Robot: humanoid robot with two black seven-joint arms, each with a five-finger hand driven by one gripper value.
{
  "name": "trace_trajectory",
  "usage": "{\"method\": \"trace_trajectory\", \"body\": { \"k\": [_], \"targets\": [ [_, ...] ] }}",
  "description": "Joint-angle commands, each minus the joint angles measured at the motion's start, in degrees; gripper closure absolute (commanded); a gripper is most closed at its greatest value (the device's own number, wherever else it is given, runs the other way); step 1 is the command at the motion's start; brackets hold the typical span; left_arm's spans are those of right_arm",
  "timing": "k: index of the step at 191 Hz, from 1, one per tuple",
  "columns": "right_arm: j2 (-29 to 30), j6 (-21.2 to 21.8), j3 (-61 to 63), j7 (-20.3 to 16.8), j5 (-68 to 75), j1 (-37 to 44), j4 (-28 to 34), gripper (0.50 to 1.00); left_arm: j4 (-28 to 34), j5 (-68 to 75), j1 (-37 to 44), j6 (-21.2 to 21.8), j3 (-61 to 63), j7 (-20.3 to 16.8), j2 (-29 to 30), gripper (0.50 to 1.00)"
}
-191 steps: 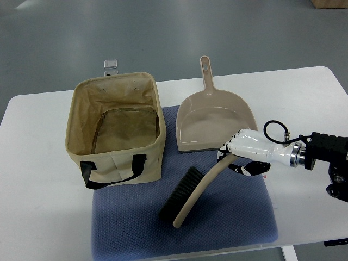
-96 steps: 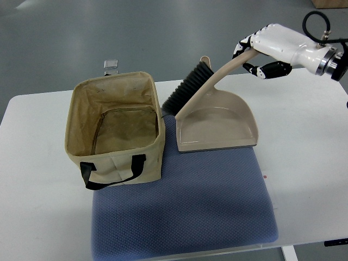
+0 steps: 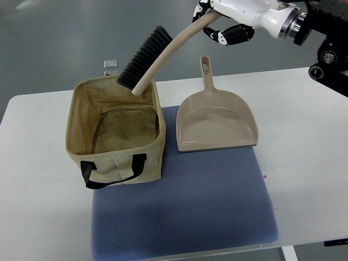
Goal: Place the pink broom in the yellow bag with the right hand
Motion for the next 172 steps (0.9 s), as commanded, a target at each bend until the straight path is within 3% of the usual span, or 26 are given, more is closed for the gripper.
{"method": "trace_trajectory", "body": {
  "k": [1, 44, 48, 50, 52, 59, 93, 149, 172],
  "targets": [
    [2.8, -0.1, -0.3, 0.0, -0.6, -0.4, 0.0, 1.000, 0.0, 0.0, 0.0, 0.0, 0.0, 0.0, 0.0, 0.500],
    [6.3, -0.9, -0.2, 0.1, -2.7, -2.8, -0.1, 1.000, 0.0, 0.0, 0.0, 0.0, 0.0, 0.0, 0.0, 0.500],
    [6.6, -0.9, -0.1, 0.1, -2.6, -3.0, -0.1, 0.957, 0.0, 0.0, 0.0, 0.0, 0.0, 0.0, 0.0, 0.500],
    [6.8, -0.9, -0.1, 0.1, -2.6, -3.3, -0.2, 0.904, 0.0, 0.0, 0.0, 0.0, 0.0, 0.0, 0.0, 0.500],
    [6.8, -0.9, -0.1, 0.1, -2.6, -3.3, -0.2, 0.904, 0.0, 0.0, 0.0, 0.0, 0.0, 0.0, 0.0, 0.500],
    [6.9, -0.9, 0.0, 0.2, -2.4, -3.9, -0.3, 0.806, 0.0, 0.0, 0.0, 0.0, 0.0, 0.0, 0.0, 0.500],
    [7.0, -0.9, 0.8, 0.6, -1.0, -5.3, -1.3, 0.669, 0.0, 0.0, 0.0, 0.0, 0.0, 0.0, 0.0, 0.500],
    [4.9, 0.1, 5.4, 0.8, 7.6, -8.4, -1.6, 0.652, 0.0, 0.0, 0.0, 0.0, 0.0, 0.0, 0.0, 0.500],
    [4.4, 5.4, 12.9, 0.7, 16.1, -13.3, -2.6, 0.640, 0.0, 0.0, 0.0, 0.0, 0.0, 0.0, 0.0, 0.500]
  ]
}}
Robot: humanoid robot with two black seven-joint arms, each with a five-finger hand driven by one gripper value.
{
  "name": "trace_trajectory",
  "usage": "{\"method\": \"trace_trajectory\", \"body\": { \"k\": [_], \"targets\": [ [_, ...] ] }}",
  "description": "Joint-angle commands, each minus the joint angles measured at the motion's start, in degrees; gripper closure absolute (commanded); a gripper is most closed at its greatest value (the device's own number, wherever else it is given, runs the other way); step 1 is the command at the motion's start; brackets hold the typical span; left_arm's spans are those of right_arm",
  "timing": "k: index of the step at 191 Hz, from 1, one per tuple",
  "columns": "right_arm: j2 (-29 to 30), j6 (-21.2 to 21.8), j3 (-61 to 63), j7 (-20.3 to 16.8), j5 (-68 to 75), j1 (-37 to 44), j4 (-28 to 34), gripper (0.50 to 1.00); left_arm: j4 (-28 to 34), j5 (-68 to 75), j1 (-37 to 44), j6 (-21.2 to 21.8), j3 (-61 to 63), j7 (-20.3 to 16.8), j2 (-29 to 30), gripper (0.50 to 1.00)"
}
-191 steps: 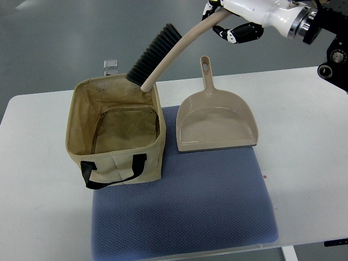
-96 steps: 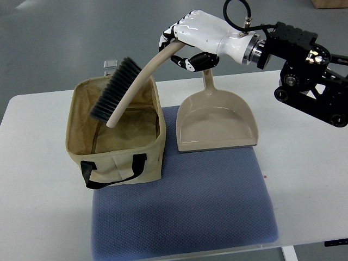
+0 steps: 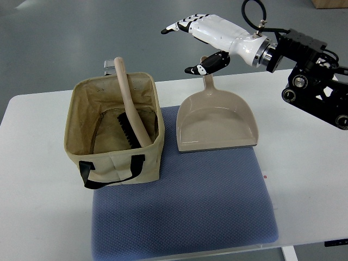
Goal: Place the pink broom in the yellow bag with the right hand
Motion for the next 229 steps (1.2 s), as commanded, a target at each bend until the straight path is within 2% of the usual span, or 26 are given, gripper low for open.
{"method": "trace_trajectory", "body": {
  "k": [1, 21, 30, 36, 45, 47, 62, 81, 120, 137, 148, 181, 208, 212, 216, 229],
  "targets": [
    [-0.6, 5.0, 6.5, -0.2, 7.0, -3.8, -0.9, 0.640, 0.0, 0.0, 0.0, 0.0, 0.0, 0.0, 0.0, 0.500],
    [-0.4, 13.4, 15.0, -0.5, 12.2, -8.7, -2.5, 0.638, 0.0, 0.0, 0.0, 0.0, 0.0, 0.0, 0.0, 0.500],
    [0.2, 18.7, 21.0, -0.8, 14.2, -12.5, -4.1, 0.607, 0.0, 0.0, 0.0, 0.0, 0.0, 0.0, 0.0, 0.500],
    [0.5, 21.1, 23.7, -0.9, 14.8, -14.0, -4.6, 0.607, 0.0, 0.0, 0.0, 0.1, 0.0, 0.0, 0.0, 0.500],
    [2.0, 26.9, 29.5, -1.0, 15.6, -17.1, -6.0, 0.607, 0.0, 0.0, 0.0, 0.0, 0.0, 0.0, 0.0, 0.500],
    [2.0, 26.9, 29.5, -1.0, 15.6, -17.1, -6.0, 0.607, 0.0, 0.0, 0.0, 0.0, 0.0, 0.0, 0.0, 0.500],
    [5.5, 35.0, 37.9, -1.5, 16.9, -20.4, -10.2, 0.607, 0.0, 0.0, 0.0, 0.0, 0.0, 0.0, 0.0, 0.500],
    [9.2, 39.9, 44.9, -2.8, 18.7, -22.6, -15.8, 0.607, 0.0, 0.0, 0.0, 0.0, 0.0, 0.0, 0.0, 0.500],
    [13.0, 40.1, 50.4, -3.5, 30.7, -24.6, -24.2, 0.607, 0.0, 0.0, 0.0, 0.0, 0.0, 0.0, 0.0, 0.500],
    [13.7, 38.3, 50.4, -3.6, 38.4, -25.6, -26.3, 0.607, 0.0, 0.0, 0.0, 0.0, 0.0, 0.0, 0.0, 0.500],
    [14.6, 35.6, 50.4, -3.6, 42.7, -26.3, -27.5, 0.607, 0.0, 0.0, 0.0, 0.0, 0.0, 0.0, 0.0, 0.500],
    [17.4, 28.3, 50.3, -3.2, 46.6, -29.1, -28.1, 0.605, 0.0, 0.0, 0.0, 0.0, 0.0, 0.0, 0.0, 0.500],
    [18.5, 27.6, 50.3, -2.8, 46.6, -30.1, -28.1, 0.605, 0.0, 0.0, 0.0, 0.0, 0.0, 0.0, 0.0, 0.500],
    [18.5, 27.6, 50.4, -2.7, 46.6, -30.2, -28.1, 0.601, 0.0, 0.0, 0.0, 0.0, 0.0, 0.0, 0.0, 0.500],
    [18.6, 27.5, 50.4, -2.7, 46.6, -30.2, -28.1, 0.575, 0.0, 0.0, 0.0, 0.0, 0.0, 0.0, 0.0, 0.500],
    [19.0, 27.5, 50.4, -2.8, 46.6, -30.3, -28.1, 0.570, 0.0, 0.0, 0.0, 0.0, 0.0, 0.0, 0.0, 0.500]
  ]
}}
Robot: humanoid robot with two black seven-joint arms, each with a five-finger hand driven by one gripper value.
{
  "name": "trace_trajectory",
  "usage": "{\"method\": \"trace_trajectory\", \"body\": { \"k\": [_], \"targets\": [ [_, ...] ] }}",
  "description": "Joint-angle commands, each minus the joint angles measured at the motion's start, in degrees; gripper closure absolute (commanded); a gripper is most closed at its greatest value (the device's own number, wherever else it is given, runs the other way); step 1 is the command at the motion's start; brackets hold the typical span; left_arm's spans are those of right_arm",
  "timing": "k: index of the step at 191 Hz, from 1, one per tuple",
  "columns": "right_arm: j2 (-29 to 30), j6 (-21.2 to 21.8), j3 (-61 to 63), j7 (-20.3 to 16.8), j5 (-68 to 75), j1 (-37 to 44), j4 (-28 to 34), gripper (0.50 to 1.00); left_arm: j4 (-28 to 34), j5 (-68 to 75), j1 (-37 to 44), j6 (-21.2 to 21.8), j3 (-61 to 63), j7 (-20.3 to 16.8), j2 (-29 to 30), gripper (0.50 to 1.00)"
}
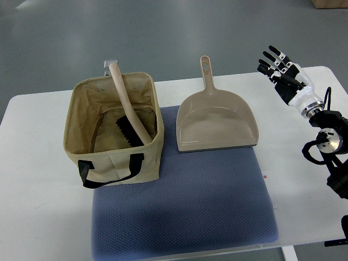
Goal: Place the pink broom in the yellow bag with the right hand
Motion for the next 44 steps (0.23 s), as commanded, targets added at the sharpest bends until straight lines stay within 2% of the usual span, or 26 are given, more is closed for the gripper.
{"method": "trace_trajectory", "body": {
  "k": [1, 44],
  "targets": [
    [0.6, -0.1, 0.1, 0.0, 0.0, -0.2, 0.0, 0.570, 0.0, 0.0, 0.0, 0.0, 0.0, 0.0, 0.0, 0.500],
    [1.3, 0.2, -0.5, 0.0, 0.0, -0.9, 0.0, 0.568, 0.0, 0.0, 0.0, 0.0, 0.0, 0.0, 0.0, 0.500]
  ]
}}
